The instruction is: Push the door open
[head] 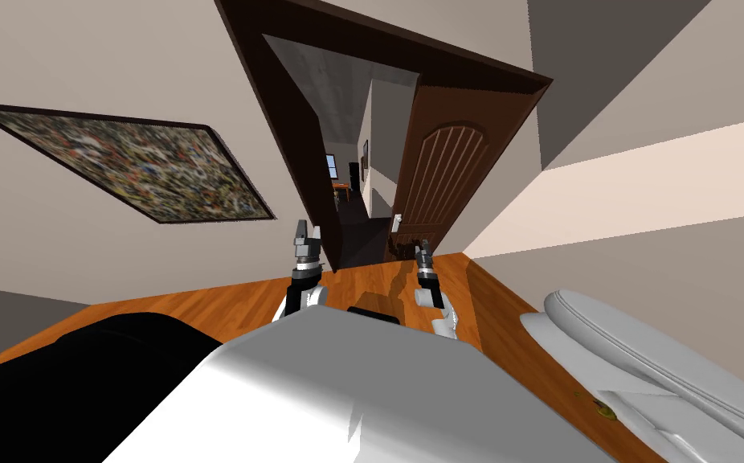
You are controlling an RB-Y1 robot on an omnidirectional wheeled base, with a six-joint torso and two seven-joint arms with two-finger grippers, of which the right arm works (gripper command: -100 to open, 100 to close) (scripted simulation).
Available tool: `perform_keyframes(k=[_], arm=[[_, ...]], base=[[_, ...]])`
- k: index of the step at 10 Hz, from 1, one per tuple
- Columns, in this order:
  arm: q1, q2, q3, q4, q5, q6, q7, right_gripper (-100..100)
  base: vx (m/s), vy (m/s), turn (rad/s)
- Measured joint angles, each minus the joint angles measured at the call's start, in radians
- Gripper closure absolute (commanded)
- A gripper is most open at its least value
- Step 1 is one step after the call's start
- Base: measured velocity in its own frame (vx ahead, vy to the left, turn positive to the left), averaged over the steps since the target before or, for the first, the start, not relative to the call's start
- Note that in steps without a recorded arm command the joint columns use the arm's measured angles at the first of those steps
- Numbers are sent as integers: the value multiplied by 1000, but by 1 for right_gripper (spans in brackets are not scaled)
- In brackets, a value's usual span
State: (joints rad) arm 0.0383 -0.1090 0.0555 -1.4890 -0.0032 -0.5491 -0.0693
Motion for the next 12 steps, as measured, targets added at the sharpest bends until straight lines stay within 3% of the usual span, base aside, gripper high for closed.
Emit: perform_keyframes(k=[12], arm=[[-203, -22, 14, 336, -18, 27, -40, -100]], base=[[80, -62, 69]])
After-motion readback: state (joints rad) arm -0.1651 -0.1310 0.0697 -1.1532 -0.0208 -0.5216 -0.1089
